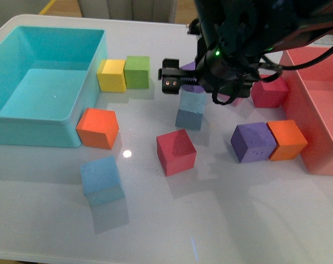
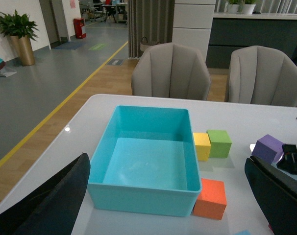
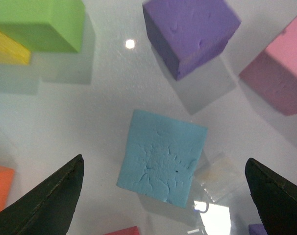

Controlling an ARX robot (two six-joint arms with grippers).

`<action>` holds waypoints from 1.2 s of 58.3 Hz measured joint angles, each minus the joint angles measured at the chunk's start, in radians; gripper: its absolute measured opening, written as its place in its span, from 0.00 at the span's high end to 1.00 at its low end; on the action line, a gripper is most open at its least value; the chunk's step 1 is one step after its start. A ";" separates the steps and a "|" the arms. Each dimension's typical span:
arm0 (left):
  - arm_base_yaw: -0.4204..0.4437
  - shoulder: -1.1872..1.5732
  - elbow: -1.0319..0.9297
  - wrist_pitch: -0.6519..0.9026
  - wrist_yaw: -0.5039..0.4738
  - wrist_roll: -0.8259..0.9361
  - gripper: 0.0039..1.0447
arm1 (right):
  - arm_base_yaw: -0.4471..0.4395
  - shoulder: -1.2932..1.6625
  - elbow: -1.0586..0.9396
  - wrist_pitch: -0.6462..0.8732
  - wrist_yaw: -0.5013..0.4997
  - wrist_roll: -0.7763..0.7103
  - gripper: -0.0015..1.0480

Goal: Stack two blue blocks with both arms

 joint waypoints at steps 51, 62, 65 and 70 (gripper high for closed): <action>0.000 0.000 0.000 0.000 0.000 0.000 0.08 | -0.250 -0.920 -0.966 0.644 -0.054 -0.211 0.22; 0.000 0.000 0.000 0.000 0.000 0.000 0.08 | -0.307 -1.067 -1.182 0.939 -0.040 -0.272 0.64; 0.000 0.000 0.000 0.000 0.000 0.000 0.08 | -0.323 -1.114 -1.226 0.922 -0.056 -0.280 0.77; 0.000 0.000 0.000 0.000 0.000 0.000 0.08 | -0.343 -1.205 -1.281 0.885 -0.082 -0.286 0.99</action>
